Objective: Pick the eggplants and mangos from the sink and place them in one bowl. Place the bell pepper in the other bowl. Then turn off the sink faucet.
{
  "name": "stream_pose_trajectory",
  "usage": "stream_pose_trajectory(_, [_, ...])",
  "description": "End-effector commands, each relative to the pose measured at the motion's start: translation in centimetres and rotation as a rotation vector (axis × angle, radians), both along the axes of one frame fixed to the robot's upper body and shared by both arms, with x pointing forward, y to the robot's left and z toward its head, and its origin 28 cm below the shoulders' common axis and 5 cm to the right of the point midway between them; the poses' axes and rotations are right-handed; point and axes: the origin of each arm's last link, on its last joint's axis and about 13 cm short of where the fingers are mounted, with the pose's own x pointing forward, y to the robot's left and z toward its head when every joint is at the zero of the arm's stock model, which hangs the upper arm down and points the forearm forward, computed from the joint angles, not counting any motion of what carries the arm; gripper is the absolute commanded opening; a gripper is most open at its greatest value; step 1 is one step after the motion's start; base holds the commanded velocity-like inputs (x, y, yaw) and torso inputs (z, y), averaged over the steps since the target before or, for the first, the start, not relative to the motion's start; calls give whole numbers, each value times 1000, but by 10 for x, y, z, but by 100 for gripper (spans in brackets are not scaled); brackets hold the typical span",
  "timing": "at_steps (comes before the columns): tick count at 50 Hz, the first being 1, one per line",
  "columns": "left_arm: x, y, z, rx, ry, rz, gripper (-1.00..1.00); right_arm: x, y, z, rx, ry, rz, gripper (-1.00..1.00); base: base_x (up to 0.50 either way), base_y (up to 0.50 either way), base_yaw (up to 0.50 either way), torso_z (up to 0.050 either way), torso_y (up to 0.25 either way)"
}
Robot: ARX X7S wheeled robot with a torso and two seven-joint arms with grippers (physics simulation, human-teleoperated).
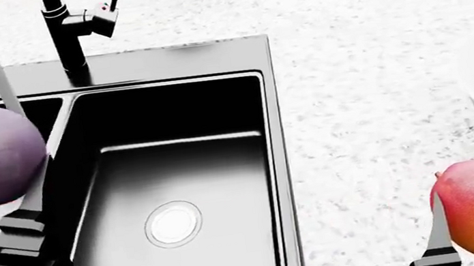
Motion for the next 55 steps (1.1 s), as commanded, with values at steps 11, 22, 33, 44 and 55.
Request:
stream_pose_trajectory(11, [3, 1, 1, -24, -3, 9, -100, 0, -2, 2, -17, -9, -13, -100, 2, -500, 0, 0, 0])
stream_pose_trajectory(22, [5, 0, 1, -28, -2, 10, -100, 0, -4, 5, -20, -12, -19, -100, 2, -500, 0, 1, 1])
stream_pose_trajectory(33, [7, 2, 4, -27, -9, 12, -100, 1, -5, 7, -23, -17, -21, -100, 2, -500, 0, 0, 1])
stream_pose_trajectory(44, [9, 4, 5, -36, -5, 13, -100, -1, -7, 11, -29, -11, -28, -100, 7, -500, 0, 0, 0])
stream_pose_trajectory(55, [17, 5, 10, -8, -21, 5, -100, 9, -9, 18, -39, -57, -30, -100, 229, -457, 0, 0, 1])
